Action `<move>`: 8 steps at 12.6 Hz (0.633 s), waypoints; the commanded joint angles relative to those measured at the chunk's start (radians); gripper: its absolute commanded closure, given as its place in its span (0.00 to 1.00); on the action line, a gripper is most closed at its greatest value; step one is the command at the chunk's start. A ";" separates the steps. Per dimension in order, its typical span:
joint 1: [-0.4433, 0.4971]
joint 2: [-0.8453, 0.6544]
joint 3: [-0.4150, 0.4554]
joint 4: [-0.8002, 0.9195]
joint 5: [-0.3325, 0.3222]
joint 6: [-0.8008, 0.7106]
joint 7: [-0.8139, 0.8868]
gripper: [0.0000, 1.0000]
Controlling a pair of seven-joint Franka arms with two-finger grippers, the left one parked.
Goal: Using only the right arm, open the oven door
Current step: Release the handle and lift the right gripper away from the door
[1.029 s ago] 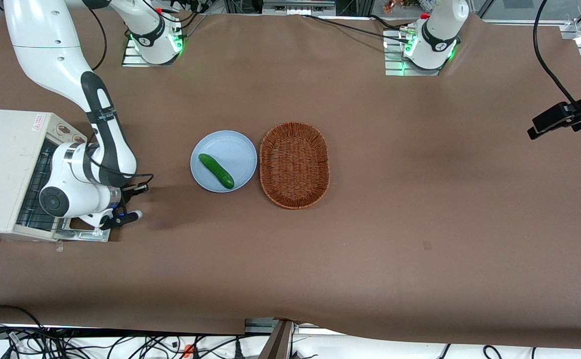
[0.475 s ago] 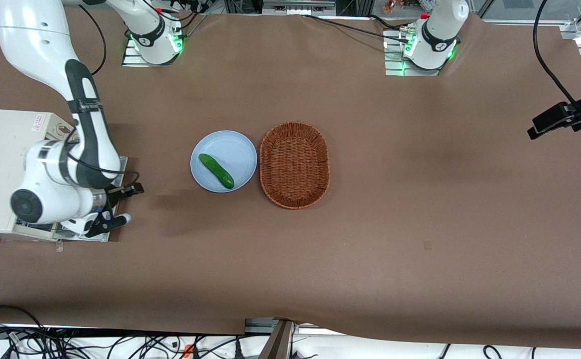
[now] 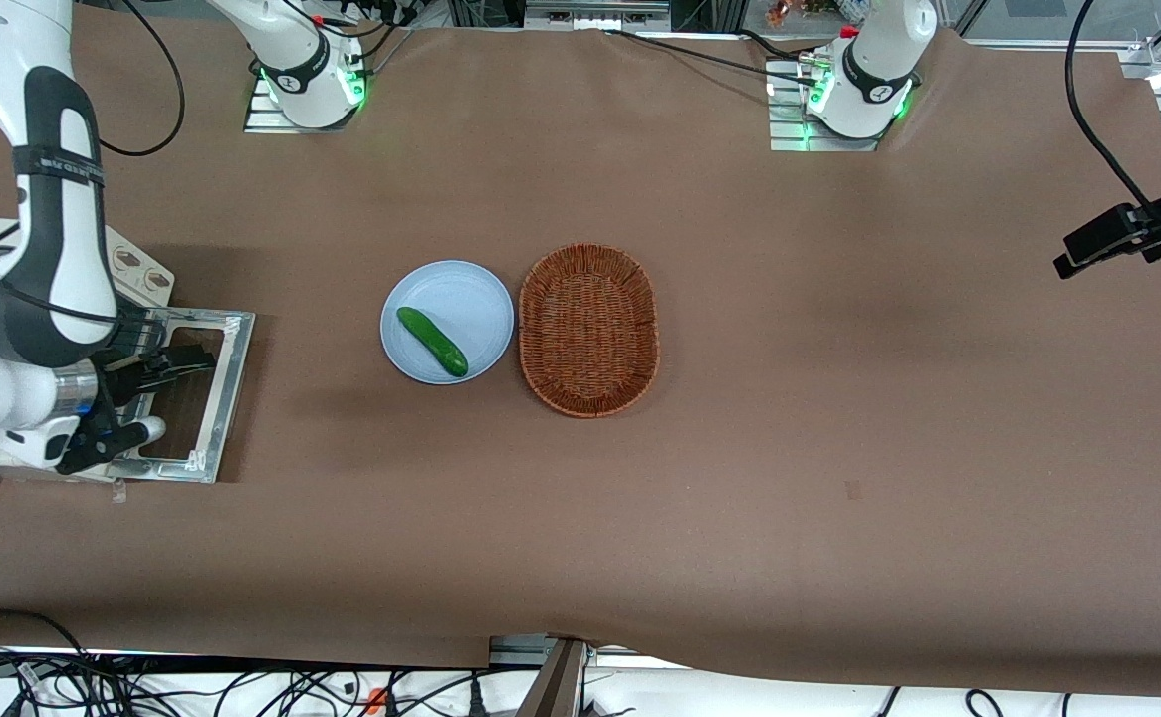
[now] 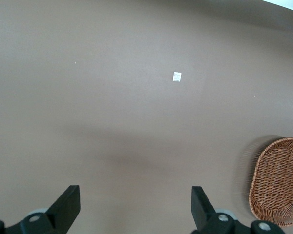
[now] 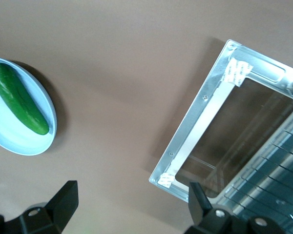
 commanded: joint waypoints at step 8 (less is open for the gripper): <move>0.005 -0.324 -0.015 -0.088 -0.097 -0.126 0.398 0.00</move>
